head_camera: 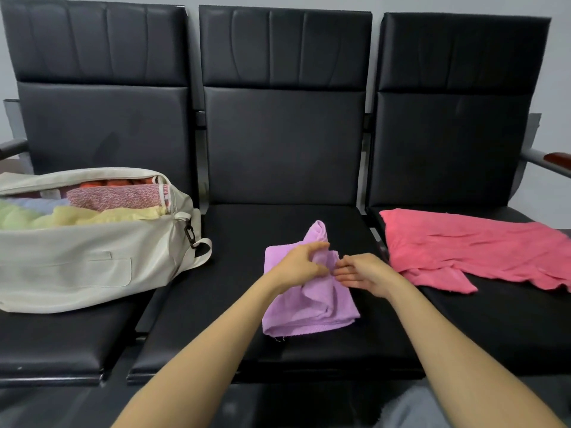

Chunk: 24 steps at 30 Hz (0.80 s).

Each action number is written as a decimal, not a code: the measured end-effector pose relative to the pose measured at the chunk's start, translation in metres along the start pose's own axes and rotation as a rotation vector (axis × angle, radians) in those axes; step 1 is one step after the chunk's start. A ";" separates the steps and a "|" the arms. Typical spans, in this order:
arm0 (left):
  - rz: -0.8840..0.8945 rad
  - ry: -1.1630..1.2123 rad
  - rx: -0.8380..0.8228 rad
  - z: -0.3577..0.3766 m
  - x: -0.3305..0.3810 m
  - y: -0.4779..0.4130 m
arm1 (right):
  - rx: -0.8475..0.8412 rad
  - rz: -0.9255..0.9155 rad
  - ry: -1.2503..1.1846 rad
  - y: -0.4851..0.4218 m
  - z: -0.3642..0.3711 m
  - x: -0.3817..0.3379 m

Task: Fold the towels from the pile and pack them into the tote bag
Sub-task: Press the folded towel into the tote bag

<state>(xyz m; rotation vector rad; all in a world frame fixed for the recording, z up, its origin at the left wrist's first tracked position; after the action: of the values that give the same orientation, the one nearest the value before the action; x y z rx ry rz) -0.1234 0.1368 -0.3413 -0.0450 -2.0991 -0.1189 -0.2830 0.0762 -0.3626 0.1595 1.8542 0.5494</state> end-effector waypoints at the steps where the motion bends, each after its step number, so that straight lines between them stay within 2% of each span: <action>1: -0.007 0.091 -0.048 0.005 0.001 0.000 | 0.013 0.006 -0.042 -0.001 -0.001 0.000; 3: -0.048 0.283 -0.108 0.011 0.002 -0.001 | 0.071 0.003 -0.045 -0.005 -0.001 0.000; 5: -0.068 0.336 -0.055 0.007 0.001 -0.001 | 0.128 -0.009 0.093 -0.008 0.000 0.000; 10: -0.136 0.061 0.195 -0.021 -0.023 0.005 | 0.141 -0.155 0.509 -0.002 0.005 -0.003; 12: -0.179 0.004 0.245 -0.031 -0.033 0.009 | 0.101 -0.203 0.573 0.002 0.012 -0.005; 13: -0.189 -0.024 0.273 -0.036 -0.037 0.011 | 0.049 -0.217 0.480 0.003 0.016 -0.007; 16: -0.208 -0.018 0.379 -0.051 -0.045 0.016 | -0.197 -0.252 -0.116 0.019 0.023 -0.023; 18: -0.220 0.001 0.437 -0.060 -0.049 0.019 | -0.247 -0.307 -0.240 0.020 0.020 -0.029; 19: -0.226 0.005 0.451 -0.062 -0.051 0.019 | -0.245 -0.313 -0.188 0.019 0.018 -0.028; 21: -0.239 0.005 0.437 -0.064 -0.055 0.020 | -0.191 -0.277 0.088 0.015 0.016 -0.016; 24: -0.267 -0.085 0.326 -0.058 -0.058 0.023 | -0.106 -0.192 0.489 0.012 0.017 0.002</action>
<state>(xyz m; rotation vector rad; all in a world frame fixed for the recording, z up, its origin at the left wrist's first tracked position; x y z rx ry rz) -0.0425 0.1544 -0.3604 0.4331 -2.1761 0.0681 -0.2700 0.0920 -0.3633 -0.2438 2.2748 0.5856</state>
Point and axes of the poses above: each hand's wrist, its own y-axis away from the middle knuckle, its own z-axis out of the palm, x = y × z, the point moved 1 cm from there along -y, towards the middle knuckle, and after that the axes turned 2 degrees about x, right-handed, at the moved point
